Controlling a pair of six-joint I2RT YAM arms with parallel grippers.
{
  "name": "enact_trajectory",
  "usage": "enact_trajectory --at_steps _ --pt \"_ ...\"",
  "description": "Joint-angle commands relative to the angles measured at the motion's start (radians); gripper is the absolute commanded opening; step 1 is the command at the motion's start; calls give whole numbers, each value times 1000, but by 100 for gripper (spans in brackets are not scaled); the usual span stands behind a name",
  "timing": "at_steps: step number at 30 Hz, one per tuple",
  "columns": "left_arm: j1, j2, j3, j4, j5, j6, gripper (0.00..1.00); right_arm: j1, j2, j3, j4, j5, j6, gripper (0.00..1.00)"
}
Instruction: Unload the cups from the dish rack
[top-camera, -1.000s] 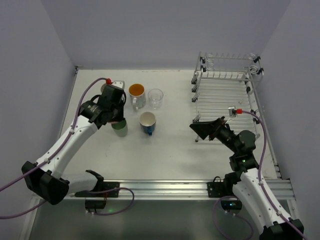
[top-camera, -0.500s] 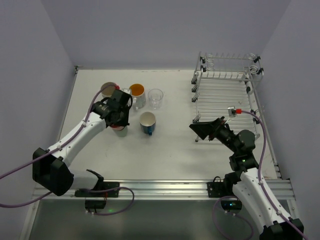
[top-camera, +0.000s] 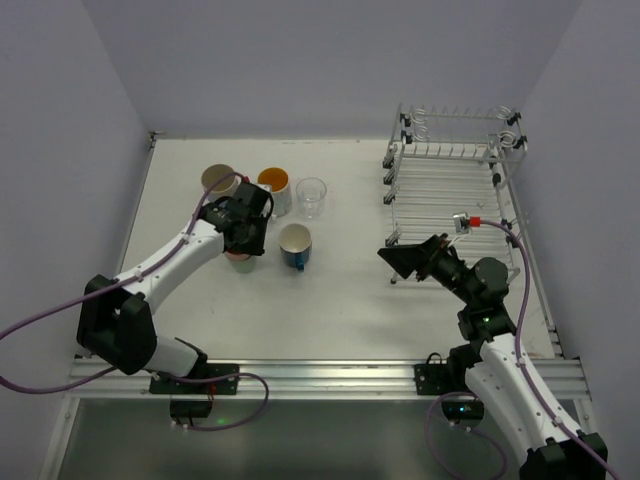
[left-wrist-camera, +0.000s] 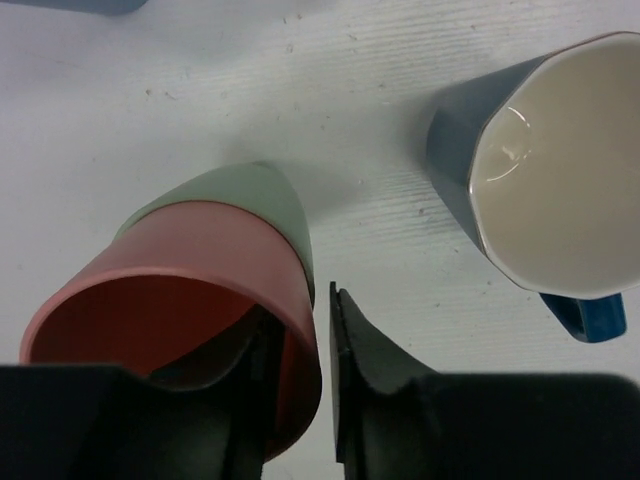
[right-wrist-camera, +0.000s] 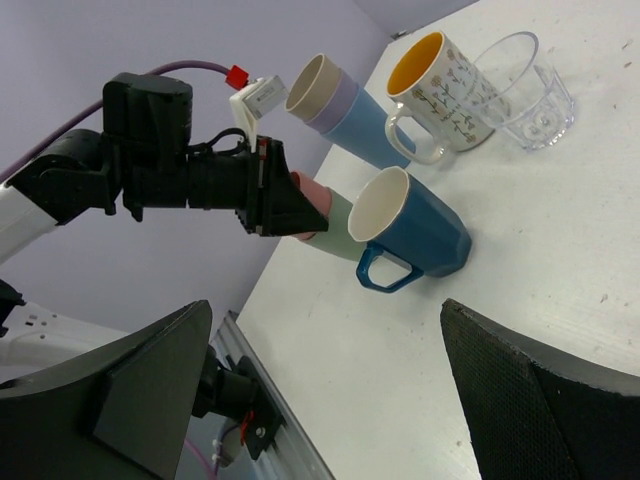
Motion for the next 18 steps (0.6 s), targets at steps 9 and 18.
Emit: enact_trajectory --at_steps 9,18 --pt "6 26 83 -22 -42 63 70 4 -9 30 -32 2 -21 99" --pt "6 -30 169 -5 -73 86 100 6 -39 88 -118 22 -46 99"
